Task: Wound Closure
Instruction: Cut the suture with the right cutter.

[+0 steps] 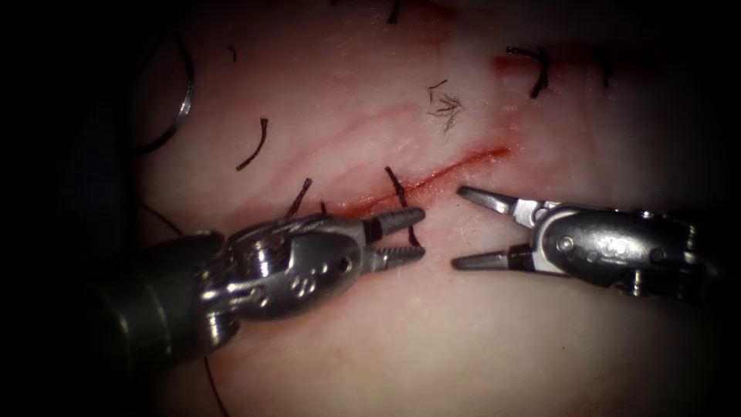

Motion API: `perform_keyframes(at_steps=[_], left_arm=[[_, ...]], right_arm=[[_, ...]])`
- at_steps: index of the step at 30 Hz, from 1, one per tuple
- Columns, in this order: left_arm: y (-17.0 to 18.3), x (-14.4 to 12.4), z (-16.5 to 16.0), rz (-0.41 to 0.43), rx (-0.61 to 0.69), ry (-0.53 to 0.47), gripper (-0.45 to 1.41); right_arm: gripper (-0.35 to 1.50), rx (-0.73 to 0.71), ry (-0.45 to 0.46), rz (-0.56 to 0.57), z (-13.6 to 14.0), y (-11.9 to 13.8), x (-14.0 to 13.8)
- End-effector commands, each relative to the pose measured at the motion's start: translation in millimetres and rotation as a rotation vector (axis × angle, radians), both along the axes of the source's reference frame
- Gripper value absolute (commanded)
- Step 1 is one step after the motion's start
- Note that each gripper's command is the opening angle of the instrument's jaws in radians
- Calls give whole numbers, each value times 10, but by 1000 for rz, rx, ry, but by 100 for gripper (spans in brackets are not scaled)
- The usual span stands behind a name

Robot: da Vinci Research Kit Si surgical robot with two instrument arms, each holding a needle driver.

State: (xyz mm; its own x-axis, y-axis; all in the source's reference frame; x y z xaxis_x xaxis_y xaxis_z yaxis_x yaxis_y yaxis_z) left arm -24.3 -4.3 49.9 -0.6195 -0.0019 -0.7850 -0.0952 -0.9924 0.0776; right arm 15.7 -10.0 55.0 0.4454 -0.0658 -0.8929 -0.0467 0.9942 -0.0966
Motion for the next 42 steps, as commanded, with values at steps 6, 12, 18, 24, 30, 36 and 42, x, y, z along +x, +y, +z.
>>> perform_keyframes(at_steps=[6,12,18,24,30,36,42], left_arm=[[1,-8,8,72,-9,-34,74],[12,-5,14,62,-46,-4,62],[16,-5,21,82,-80,2,35],[15,-4,21,127,-109,31,-35],[8,-4,23,236,-144,30,-35],[16,-2,15,222,-155,53,-35],[21,-2,7,216,-120,54,-35]], right_arm=[[133,-6,-8,18,4,2,-10],[133,-7,-17,27,3,1,-3],[131,-3,-15,33,3,1,-1],[130,1,-17,40,3,1,-1],[128,-1,-18,48,2,2,-1],[126,4,-16,53,2,2,0],[126,4,-16,54,1,2,0]])
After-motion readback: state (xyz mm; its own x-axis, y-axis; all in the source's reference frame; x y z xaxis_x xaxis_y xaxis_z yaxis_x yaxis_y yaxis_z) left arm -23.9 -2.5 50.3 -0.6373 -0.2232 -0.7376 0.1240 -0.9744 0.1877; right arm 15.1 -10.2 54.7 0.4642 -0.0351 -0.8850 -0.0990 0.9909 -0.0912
